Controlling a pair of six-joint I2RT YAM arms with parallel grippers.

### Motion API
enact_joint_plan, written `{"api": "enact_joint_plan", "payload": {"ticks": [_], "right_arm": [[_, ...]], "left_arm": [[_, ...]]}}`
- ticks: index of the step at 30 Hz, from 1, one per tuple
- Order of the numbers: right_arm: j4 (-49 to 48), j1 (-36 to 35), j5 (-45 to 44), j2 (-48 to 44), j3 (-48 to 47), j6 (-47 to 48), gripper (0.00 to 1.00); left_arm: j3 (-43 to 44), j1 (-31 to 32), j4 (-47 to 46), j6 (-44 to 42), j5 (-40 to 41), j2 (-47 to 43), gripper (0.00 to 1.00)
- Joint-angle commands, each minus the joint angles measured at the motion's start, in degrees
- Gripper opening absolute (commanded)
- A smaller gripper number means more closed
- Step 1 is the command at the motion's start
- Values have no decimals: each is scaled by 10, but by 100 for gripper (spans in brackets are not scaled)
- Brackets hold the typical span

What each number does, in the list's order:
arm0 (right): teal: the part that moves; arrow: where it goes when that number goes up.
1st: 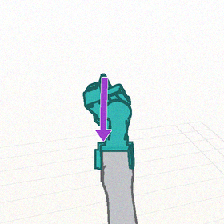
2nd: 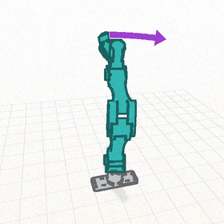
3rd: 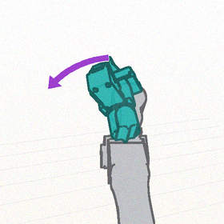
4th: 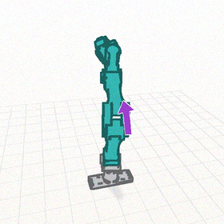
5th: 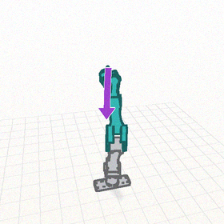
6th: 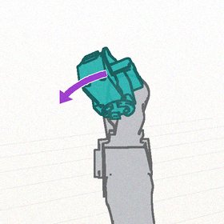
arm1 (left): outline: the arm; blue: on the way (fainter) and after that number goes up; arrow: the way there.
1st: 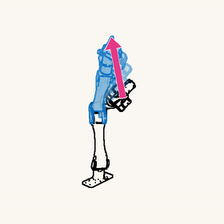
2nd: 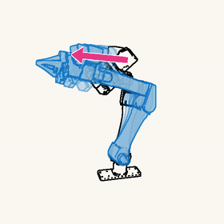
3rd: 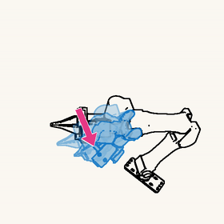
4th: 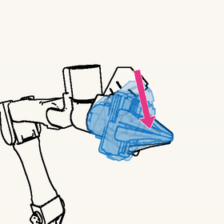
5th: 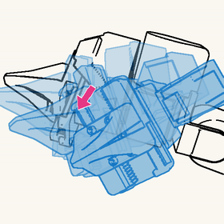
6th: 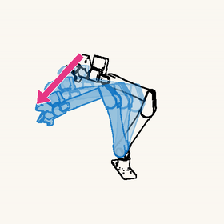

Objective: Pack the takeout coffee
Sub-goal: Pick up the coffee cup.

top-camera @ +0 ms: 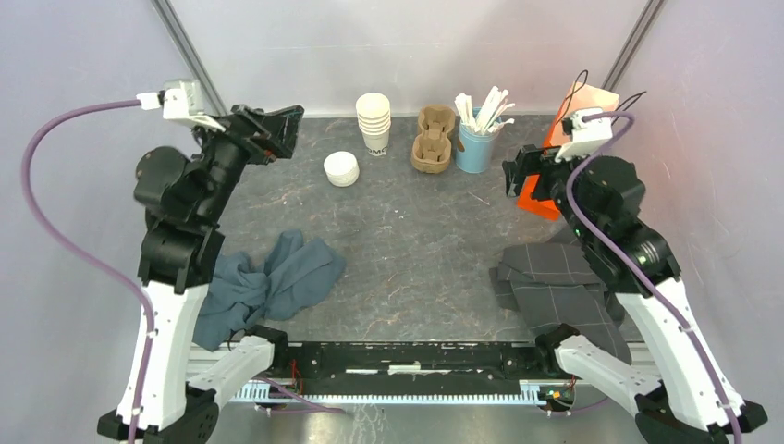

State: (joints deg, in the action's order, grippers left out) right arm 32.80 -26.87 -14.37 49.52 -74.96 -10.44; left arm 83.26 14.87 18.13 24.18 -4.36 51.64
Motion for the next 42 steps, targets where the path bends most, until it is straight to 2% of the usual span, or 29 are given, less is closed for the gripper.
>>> {"api": "enact_joint_plan", "payload": {"ticks": [1,6,17,23,29,33,38,42], "right_arm": [[46,28,20,35,-37,13,98],[79,50,54,68,-47,21,98],[83,67,174,43,4,47,98],[81,68,198,35,20,59,98],[80,69,179,40,28,63,98],[90,69,160,57,25,67,98],[95,70,134,69,25,74,98],[98,70,128,84,18,77,98]], "left_arm": [[14,-26,29,2,10,36,99],[15,-46,63,17,0,76,99],[-19,-62,164,82,-72,128,100],[-27,-64,175,103,-92,229,98],[69,-62,139,99,-81,402,89],[195,-49,142,85,-42,522,79],[356,-17,180,47,59,642,78],[453,-7,194,36,94,721,78]]}}
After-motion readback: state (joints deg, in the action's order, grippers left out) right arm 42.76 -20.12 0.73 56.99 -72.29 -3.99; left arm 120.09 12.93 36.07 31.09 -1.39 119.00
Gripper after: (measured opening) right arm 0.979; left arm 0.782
